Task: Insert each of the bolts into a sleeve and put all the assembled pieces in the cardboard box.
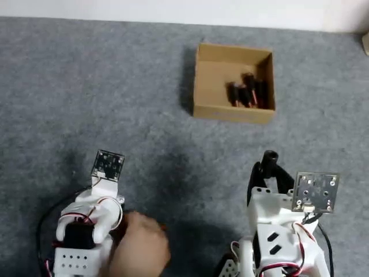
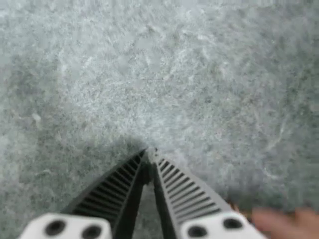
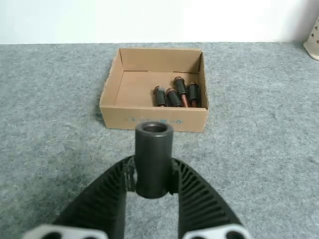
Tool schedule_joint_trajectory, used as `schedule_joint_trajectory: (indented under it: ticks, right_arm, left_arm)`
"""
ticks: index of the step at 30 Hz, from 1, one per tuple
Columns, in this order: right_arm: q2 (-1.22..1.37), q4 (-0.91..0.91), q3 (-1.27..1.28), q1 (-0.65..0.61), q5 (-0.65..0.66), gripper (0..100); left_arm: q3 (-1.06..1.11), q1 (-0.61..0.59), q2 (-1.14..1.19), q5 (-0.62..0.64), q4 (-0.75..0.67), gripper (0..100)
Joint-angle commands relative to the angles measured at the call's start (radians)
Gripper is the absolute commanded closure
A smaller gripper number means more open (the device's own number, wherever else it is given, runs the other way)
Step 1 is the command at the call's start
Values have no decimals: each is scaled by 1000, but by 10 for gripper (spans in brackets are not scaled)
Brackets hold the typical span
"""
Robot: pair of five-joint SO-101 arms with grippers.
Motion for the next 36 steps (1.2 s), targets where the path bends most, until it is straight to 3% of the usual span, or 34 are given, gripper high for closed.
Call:
schedule_joint_trajectory:
  ticks: [1,36]
  right_arm:
    - [-2,-30,-2,12,12,994]
    - [-1,-36,18,13,12,994]
  left_arm:
    - [22,-15,-4,0,-15,994]
    - [22,-15,-4,0,-15,994]
